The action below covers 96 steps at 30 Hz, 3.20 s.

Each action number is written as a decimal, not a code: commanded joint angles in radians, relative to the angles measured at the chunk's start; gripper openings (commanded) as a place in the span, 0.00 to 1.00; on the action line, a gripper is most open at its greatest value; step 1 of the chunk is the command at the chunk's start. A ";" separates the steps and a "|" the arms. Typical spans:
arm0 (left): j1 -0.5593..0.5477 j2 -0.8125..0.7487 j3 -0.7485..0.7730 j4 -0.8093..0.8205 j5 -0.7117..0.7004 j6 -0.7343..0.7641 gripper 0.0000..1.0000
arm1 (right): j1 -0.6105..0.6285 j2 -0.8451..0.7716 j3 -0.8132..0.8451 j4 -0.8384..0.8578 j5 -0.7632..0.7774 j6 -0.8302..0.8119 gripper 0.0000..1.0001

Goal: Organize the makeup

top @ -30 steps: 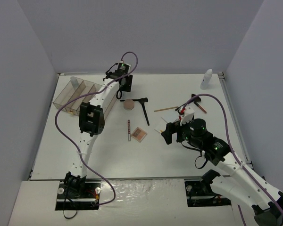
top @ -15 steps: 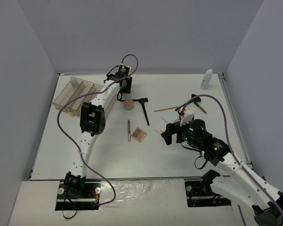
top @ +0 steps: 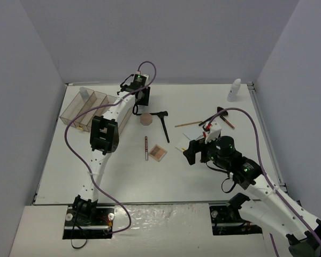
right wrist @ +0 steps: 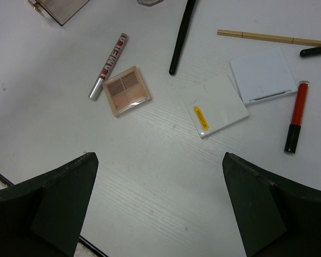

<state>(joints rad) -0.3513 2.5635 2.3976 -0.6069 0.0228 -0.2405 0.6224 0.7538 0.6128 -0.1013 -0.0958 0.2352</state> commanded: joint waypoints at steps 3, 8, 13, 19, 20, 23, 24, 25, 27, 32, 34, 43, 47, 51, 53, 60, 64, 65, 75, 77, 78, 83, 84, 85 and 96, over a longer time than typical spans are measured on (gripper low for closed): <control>-0.008 -0.083 -0.031 -0.054 0.020 -0.014 0.22 | -0.001 -0.007 0.004 0.055 -0.013 0.006 1.00; -0.009 -0.078 -0.045 -0.054 -0.011 -0.003 0.26 | 0.000 -0.017 -0.005 0.055 -0.015 0.011 1.00; -0.009 -0.070 -0.035 -0.032 -0.014 -0.006 0.33 | -0.001 -0.015 -0.004 0.055 -0.015 0.011 1.00; -0.009 -0.043 -0.003 -0.031 -0.033 -0.005 0.45 | -0.001 -0.004 -0.003 0.055 -0.014 0.010 1.00; -0.009 -0.042 -0.005 -0.023 -0.040 -0.006 0.46 | -0.001 -0.004 -0.002 0.055 -0.014 0.010 1.00; -0.008 -0.045 -0.024 0.003 -0.047 -0.008 0.51 | -0.001 -0.004 -0.004 0.055 -0.013 0.010 1.00; -0.008 -0.046 -0.029 0.011 -0.047 -0.007 0.52 | 0.000 -0.004 -0.005 0.055 -0.013 0.009 1.00; -0.008 -0.046 -0.031 0.018 -0.047 -0.008 0.52 | 0.000 -0.004 -0.005 0.055 -0.013 0.010 1.00; -0.008 -0.046 -0.034 0.028 -0.050 -0.008 0.52 | -0.001 -0.002 -0.005 0.057 -0.010 0.010 1.00; -0.009 -0.049 -0.046 0.066 -0.047 -0.003 0.41 | -0.001 0.005 -0.006 0.058 -0.010 0.009 1.00; -0.008 -0.057 -0.059 0.090 -0.039 0.003 0.34 | 0.000 0.009 -0.005 0.058 -0.010 0.009 1.00; -0.027 -0.324 -0.296 0.405 0.123 0.041 0.12 | -0.001 -0.002 0.061 0.057 -0.021 0.005 1.00; -0.041 -0.557 -0.571 0.720 0.245 0.025 0.10 | -0.001 0.031 0.149 0.076 -0.033 0.008 1.00; -0.054 -0.777 -0.900 0.991 0.364 -0.014 0.10 | -0.003 0.059 0.190 0.169 -0.087 0.060 1.00; -0.066 -0.875 -1.010 1.075 0.402 -0.032 0.10 | -0.003 0.082 0.204 0.235 -0.129 0.093 0.99; -0.144 -1.156 -1.341 1.231 0.477 -0.042 0.10 | -0.003 0.195 0.285 0.406 -0.198 0.171 0.98; -0.195 -1.295 -1.456 1.246 0.475 -0.036 0.11 | -0.003 0.240 0.308 0.524 -0.226 0.224 0.98; -0.205 -1.326 -1.476 1.246 0.473 -0.035 0.11 | -0.003 0.247 0.309 0.549 -0.227 0.238 0.98; -0.276 -1.423 -1.544 1.233 0.489 -0.023 0.11 | -0.001 0.337 0.263 0.751 -0.169 0.363 0.95; -0.289 -1.432 -1.553 1.237 0.485 -0.026 0.11 | -0.001 0.350 0.262 0.767 -0.164 0.367 0.95; -0.293 -1.436 -1.557 1.237 0.484 -0.026 0.11 | -0.001 0.357 0.264 0.773 -0.166 0.369 0.94; -0.304 -1.441 -1.564 1.240 0.475 -0.023 0.11 | 0.002 0.376 0.273 0.789 -0.184 0.374 0.88; -0.305 -1.438 -1.561 1.240 0.474 -0.022 0.11 | 0.004 0.377 0.270 0.791 -0.186 0.374 0.86; -0.305 -1.433 -1.560 1.240 0.473 -0.021 0.11 | 0.006 0.377 0.268 0.794 -0.192 0.373 0.83; -0.310 -1.422 -1.547 1.232 0.455 -0.011 0.11 | 0.042 0.397 0.215 0.816 -0.224 0.386 0.49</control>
<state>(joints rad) -0.6549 1.1641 0.8040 0.5068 0.4804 -0.2685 0.6461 1.1403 0.8247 0.6074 -0.2919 0.6177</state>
